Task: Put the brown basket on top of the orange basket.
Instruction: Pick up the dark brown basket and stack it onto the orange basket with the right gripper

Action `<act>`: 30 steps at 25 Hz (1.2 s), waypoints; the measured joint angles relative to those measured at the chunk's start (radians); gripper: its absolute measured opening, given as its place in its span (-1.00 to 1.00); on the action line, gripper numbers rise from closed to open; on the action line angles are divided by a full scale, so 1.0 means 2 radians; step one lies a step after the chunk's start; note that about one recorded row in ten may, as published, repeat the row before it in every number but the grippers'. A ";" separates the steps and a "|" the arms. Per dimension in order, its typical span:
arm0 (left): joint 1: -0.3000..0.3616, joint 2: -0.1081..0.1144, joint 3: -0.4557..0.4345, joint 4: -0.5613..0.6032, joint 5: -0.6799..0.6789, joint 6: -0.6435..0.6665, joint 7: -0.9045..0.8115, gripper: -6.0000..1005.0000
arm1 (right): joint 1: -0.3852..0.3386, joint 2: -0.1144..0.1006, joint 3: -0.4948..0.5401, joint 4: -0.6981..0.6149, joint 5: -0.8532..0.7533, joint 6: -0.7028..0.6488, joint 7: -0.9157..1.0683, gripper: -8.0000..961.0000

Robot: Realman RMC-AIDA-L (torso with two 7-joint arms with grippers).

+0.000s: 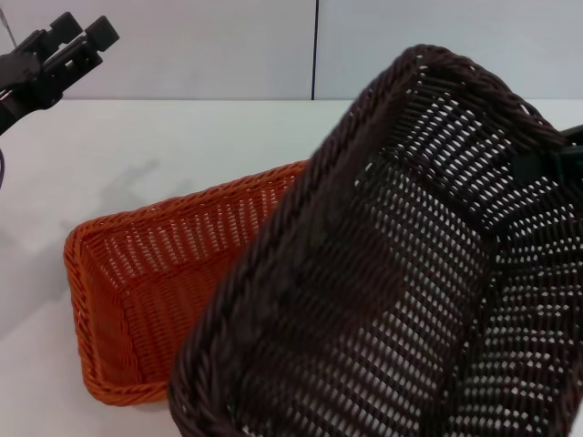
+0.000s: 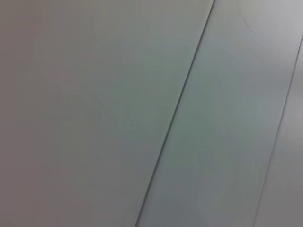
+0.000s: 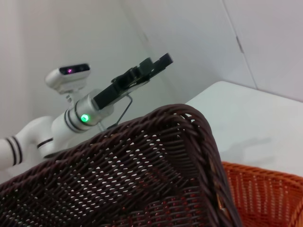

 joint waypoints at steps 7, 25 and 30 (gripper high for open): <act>0.007 0.002 -0.042 0.005 0.000 -0.002 0.014 0.65 | 0.001 0.023 -0.001 -0.002 0.000 0.044 0.024 -0.67; 0.009 -0.002 -0.114 -0.007 0.006 -0.004 0.040 0.65 | -0.014 0.071 -0.001 -0.014 0.023 0.168 0.049 -0.67; 0.009 -0.005 -0.117 -0.007 0.012 -0.004 0.040 0.65 | -0.017 0.087 -0.006 -0.010 0.025 0.204 0.051 -0.67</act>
